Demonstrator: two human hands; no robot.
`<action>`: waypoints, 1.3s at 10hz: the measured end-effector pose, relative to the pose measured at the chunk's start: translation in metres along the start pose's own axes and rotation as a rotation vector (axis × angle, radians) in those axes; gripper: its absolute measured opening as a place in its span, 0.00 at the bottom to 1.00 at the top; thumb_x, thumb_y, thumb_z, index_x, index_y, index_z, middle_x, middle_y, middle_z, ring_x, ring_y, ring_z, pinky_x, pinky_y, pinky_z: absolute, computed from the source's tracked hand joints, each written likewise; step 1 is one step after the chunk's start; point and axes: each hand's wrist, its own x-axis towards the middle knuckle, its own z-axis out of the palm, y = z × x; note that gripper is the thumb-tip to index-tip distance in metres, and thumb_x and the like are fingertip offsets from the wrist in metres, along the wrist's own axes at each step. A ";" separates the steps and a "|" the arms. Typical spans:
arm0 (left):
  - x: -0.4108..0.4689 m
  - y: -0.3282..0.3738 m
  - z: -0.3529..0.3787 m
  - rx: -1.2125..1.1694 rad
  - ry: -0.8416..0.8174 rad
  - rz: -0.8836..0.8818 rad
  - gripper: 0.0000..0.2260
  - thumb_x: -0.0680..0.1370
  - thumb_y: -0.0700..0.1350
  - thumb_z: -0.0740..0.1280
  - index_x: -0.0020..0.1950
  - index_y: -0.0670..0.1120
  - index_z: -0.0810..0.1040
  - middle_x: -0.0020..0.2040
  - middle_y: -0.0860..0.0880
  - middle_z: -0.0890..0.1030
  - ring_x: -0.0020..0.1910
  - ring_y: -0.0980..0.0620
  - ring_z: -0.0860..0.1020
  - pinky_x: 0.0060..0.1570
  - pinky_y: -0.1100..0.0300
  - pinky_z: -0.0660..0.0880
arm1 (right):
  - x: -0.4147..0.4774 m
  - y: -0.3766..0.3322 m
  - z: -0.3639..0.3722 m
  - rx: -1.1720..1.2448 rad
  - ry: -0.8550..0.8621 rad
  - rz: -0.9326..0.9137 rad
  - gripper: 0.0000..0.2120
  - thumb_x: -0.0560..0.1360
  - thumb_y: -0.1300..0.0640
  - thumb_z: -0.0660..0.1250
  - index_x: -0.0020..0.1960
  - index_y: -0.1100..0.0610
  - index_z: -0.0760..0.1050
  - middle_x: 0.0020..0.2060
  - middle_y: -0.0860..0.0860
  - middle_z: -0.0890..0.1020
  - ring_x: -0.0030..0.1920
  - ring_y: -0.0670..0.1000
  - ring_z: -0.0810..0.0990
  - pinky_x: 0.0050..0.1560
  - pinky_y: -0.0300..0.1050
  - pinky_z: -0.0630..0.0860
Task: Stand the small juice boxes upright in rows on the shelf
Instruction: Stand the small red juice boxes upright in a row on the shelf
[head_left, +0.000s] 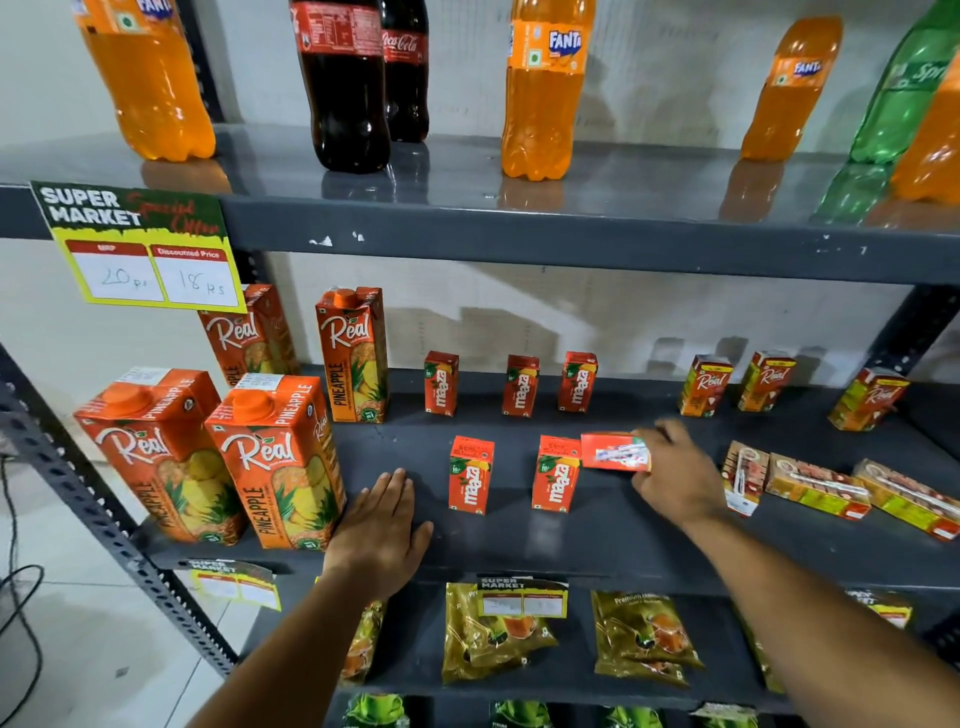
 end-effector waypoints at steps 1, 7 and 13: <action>0.001 0.000 0.002 0.003 -0.001 0.000 0.32 0.80 0.61 0.45 0.78 0.43 0.46 0.80 0.47 0.47 0.78 0.50 0.44 0.73 0.55 0.40 | 0.016 0.011 -0.034 -0.255 -0.138 -0.311 0.18 0.73 0.46 0.63 0.62 0.43 0.67 0.56 0.50 0.73 0.52 0.58 0.77 0.47 0.51 0.74; 0.000 0.001 -0.003 0.001 -0.032 0.011 0.32 0.81 0.61 0.45 0.78 0.43 0.45 0.80 0.45 0.47 0.78 0.49 0.44 0.74 0.53 0.42 | 0.043 -0.018 -0.079 -0.702 -0.309 -0.793 0.27 0.66 0.46 0.66 0.65 0.47 0.71 0.56 0.50 0.78 0.56 0.55 0.76 0.58 0.51 0.70; -0.002 -0.001 -0.006 -0.025 -0.068 -0.002 0.31 0.81 0.60 0.46 0.78 0.43 0.46 0.80 0.45 0.47 0.78 0.49 0.44 0.74 0.53 0.43 | 0.052 -0.034 -0.088 -0.093 -0.604 -0.066 0.36 0.67 0.25 0.57 0.56 0.54 0.75 0.52 0.50 0.77 0.51 0.52 0.76 0.51 0.49 0.74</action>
